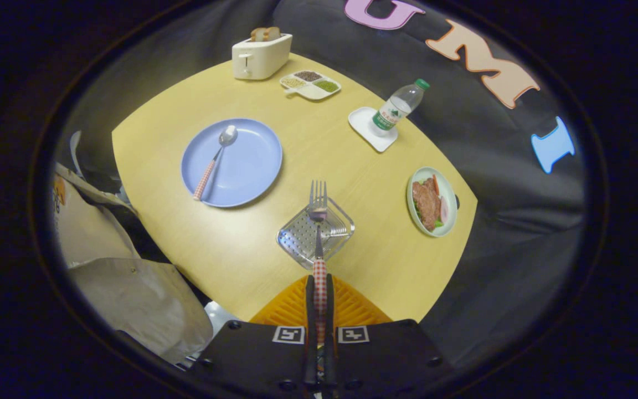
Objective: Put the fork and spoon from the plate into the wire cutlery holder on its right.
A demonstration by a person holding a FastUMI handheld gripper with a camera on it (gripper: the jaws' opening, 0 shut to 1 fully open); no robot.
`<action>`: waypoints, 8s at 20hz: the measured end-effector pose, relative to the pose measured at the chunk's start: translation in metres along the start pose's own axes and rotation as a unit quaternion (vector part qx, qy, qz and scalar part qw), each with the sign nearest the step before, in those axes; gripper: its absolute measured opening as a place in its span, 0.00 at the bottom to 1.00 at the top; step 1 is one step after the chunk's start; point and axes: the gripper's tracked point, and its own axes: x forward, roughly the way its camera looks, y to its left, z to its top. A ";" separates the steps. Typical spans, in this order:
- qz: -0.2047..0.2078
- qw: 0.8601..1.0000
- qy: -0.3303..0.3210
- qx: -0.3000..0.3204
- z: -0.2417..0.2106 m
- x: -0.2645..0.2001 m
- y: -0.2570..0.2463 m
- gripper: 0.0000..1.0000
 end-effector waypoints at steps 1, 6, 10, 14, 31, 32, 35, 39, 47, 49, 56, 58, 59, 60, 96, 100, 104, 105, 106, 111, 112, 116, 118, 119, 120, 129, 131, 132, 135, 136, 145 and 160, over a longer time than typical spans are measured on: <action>0.004 1.000 0.007 -0.004 -0.003 0.001 0.000 0.08; 0.017 0.998 0.057 -0.009 -0.021 0.013 -0.006 0.08; 0.027 0.996 0.089 -0.016 -0.027 0.028 -0.008 0.08; 0.040 0.993 0.111 -0.025 -0.022 0.042 -0.007 0.08; 0.050 0.987 0.148 -0.025 -0.006 0.071 0.007 0.20; 0.048 0.989 0.139 -0.021 -0.002 0.070 0.006 0.26; 0.047 0.993 0.108 0.001 0.009 0.063 0.008 0.48; 0.049 0.995 0.056 0.060 0.022 0.056 0.012 0.89; 0.034 0.964 -0.142 0.220 0.065 0.012 0.023 0.99; 0.013 0.944 -0.209 0.255 0.076 -0.009 0.015 0.99; -0.057 0.843 -0.402 0.353 0.087 -0.097 -0.023 0.99; -0.088 0.811 -0.446 0.368 0.083 -0.120 -0.035 0.98; -0.101 0.797 -0.463 0.373 0.080 -0.131 -0.037 0.98; -0.116 0.781 -0.484 0.377 0.077 -0.143 -0.040 0.97; -0.264 0.704 -0.589 0.295 0.097 -0.246 0.001 0.96; -0.274 0.702 -0.589 0.292 0.092 -0.252 0.003 0.97; -0.269 0.701 -0.593 0.290 0.095 -0.256 0.009 0.97; -0.268 0.700 -0.596 0.288 0.096 -0.257 0.010 0.97; -0.265 0.700 -0.599 0.286 0.098 -0.259 0.012 0.97; -0.224 0.700 -0.613 0.289 0.118 -0.250 0.031 0.97; -0.208 0.710 -0.608 0.288 0.127 -0.240 0.038 0.97; -0.171 0.789 -0.527 0.267 0.145 -0.171 0.066 0.97; -0.142 0.827 -0.484 0.249 0.158 -0.138 0.088 0.97; -0.121 0.844 -0.464 0.240 0.164 -0.123 0.102 0.97; -0.104 0.862 -0.441 0.229 0.167 -0.104 0.115 0.98; 0.025 0.960 -0.240 0.143 0.163 0.070 0.203 0.97; 0.032 0.970 -0.199 0.137 0.149 0.095 0.202 0.95; 0.031 0.973 -0.184 0.134 0.143 0.104 0.203 0.95; 0.050 0.980 -0.144 0.127 0.131 0.120 0.211 0.68; 0.052 0.982 -0.136 0.123 0.129 0.122 0.212 0.55; 0.067 0.988 -0.095 0.098 0.126 0.123 0.217 0.13; 0.030 0.991 -0.039 0.126 0.071 0.036 0.106 0.08</action>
